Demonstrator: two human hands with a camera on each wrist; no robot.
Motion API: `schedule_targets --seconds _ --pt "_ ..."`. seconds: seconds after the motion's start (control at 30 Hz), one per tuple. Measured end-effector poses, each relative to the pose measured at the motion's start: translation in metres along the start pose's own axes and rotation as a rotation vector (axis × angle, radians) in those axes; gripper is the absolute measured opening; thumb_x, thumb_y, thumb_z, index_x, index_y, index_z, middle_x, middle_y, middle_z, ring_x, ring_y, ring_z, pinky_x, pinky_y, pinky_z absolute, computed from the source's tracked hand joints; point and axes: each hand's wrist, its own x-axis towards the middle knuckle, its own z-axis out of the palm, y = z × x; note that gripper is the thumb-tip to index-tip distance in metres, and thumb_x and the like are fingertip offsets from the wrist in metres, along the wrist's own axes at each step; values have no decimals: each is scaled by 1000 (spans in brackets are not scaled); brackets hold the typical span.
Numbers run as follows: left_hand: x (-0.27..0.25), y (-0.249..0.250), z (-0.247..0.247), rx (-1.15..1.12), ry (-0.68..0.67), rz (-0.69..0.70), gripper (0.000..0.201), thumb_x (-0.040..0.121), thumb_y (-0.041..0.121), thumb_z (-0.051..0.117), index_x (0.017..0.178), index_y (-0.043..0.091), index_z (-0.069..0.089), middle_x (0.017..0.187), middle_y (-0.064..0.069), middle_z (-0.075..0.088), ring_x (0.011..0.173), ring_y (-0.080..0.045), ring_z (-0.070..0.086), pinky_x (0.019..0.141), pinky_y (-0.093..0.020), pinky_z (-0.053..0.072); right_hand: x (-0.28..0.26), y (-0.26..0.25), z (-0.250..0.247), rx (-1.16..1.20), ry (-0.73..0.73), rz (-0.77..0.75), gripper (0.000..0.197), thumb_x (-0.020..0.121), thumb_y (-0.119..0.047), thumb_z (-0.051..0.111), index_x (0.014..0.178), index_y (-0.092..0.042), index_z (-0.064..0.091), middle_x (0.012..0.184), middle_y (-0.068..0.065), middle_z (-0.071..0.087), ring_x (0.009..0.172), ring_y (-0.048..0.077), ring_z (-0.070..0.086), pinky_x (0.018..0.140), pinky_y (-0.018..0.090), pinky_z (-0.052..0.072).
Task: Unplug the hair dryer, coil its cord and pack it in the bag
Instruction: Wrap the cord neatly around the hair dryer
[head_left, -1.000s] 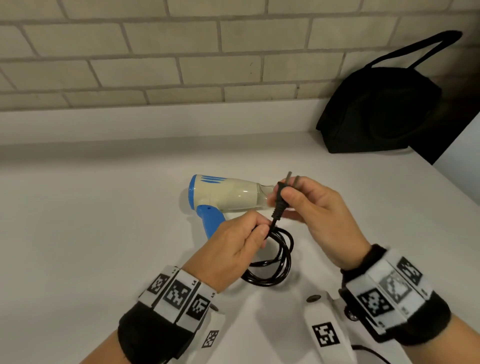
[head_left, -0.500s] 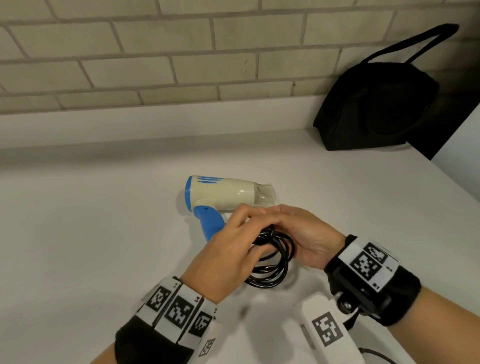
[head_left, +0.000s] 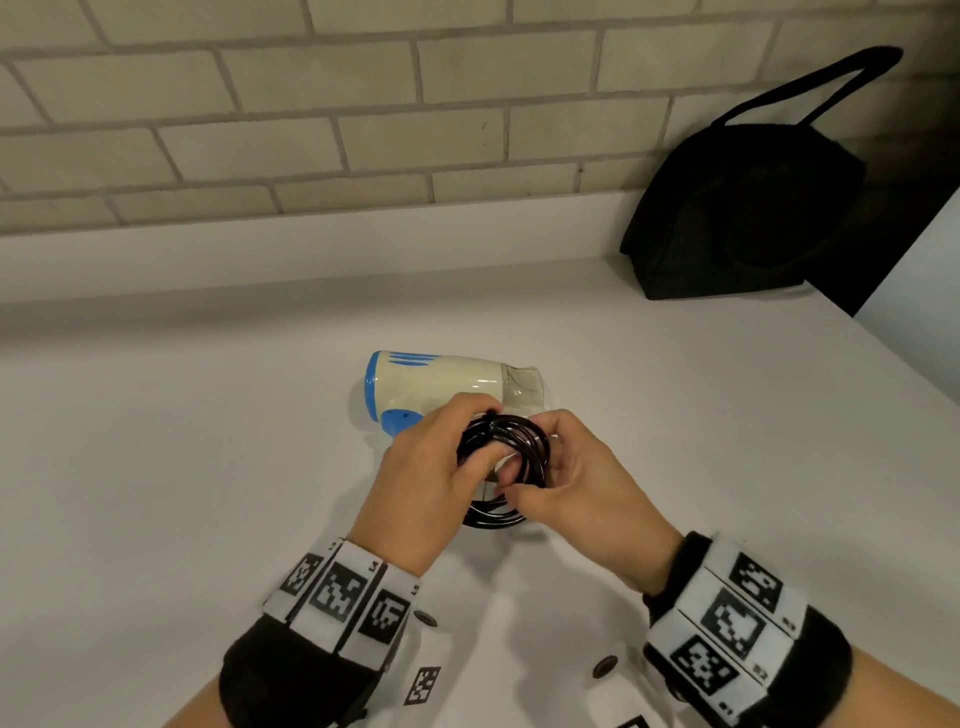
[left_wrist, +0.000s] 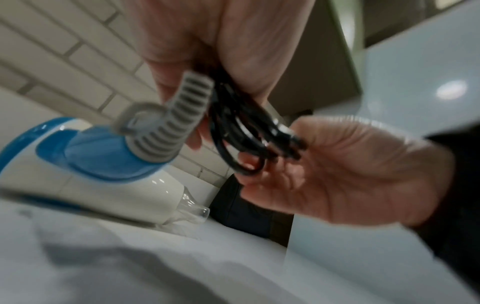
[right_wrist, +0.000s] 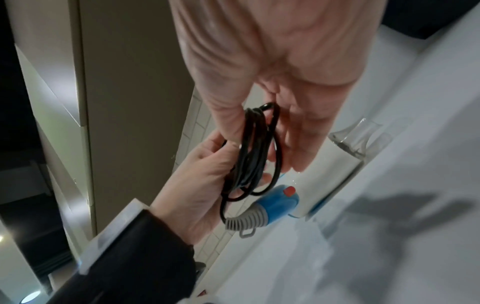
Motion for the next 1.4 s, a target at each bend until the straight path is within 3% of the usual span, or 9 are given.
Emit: schedule_targets --seconds 0.13,0.3,0.47,0.63,0.8,0.93,1.1,1.2,1.4 --pt "1 4 -6 -246 -16 -193 37 75 9 68 84 39 49 79 5 64 49 6 57 38 -4 35 -2 5 5 -22 -29 -7 34 82 1 54 109 -16 42 73 -5 57 63 2 55 63 19 47" --pt "4 10 -12 -473 37 -275 46 65 2 77 97 26 55 76 0 64 44 5 56 34 -3 34 2 7 6 60 -34 20 46 74 6 63 105 -20 43 66 -5 44 60 3 48 63 15 46" --pt "2 6 -6 -599 111 -280 37 64 -4 75 84 22 59 75 5 64 58 2 63 49 -6 46 8 7 6 179 -68 81 45 72 12 61 100 -20 47 73 -2 49 65 4 51 63 15 46" --pt "1 2 -7 -726 181 -353 40 65 -3 74 88 23 54 81 -4 65 78 -29 65 39 -9 41 10 -1 5 132 -153 6 48 73 19 57 100 -18 42 79 -4 57 62 -6 61 60 10 48" --pt "4 1 -15 -814 87 -417 42 68 1 72 94 26 50 76 -1 64 55 -14 64 36 -16 42 9 -6 -1 117 -250 -39 56 72 19 59 105 -23 41 87 6 58 74 7 61 71 18 53" --pt "10 -3 -14 -921 -36 -473 38 66 2 69 95 23 56 76 -2 68 61 -16 67 49 -22 53 7 -5 -11 132 -272 -48 66 69 15 65 112 -30 41 90 15 56 77 12 65 76 27 56" --pt "11 -9 -9 -908 -98 -459 39 53 18 72 91 16 66 72 3 71 64 -12 68 60 -27 56 4 5 -10 -136 -111 -286 57 62 -13 78 106 -36 50 112 -7 53 93 12 62 78 20 52" --pt "10 -10 -8 -873 -49 -438 29 68 9 70 96 15 66 77 4 72 71 -11 70 66 -24 57 3 3 -11 -458 -66 -423 44 67 -43 61 109 -44 48 119 -20 40 104 -1 49 86 15 45" --pt "8 -2 -11 -702 17 -254 26 78 10 65 93 31 67 79 18 73 82 -4 68 66 -17 55 1 -8 -10 -973 181 -687 30 76 -36 49 106 -39 49 117 -10 41 82 21 62 64 34 55"
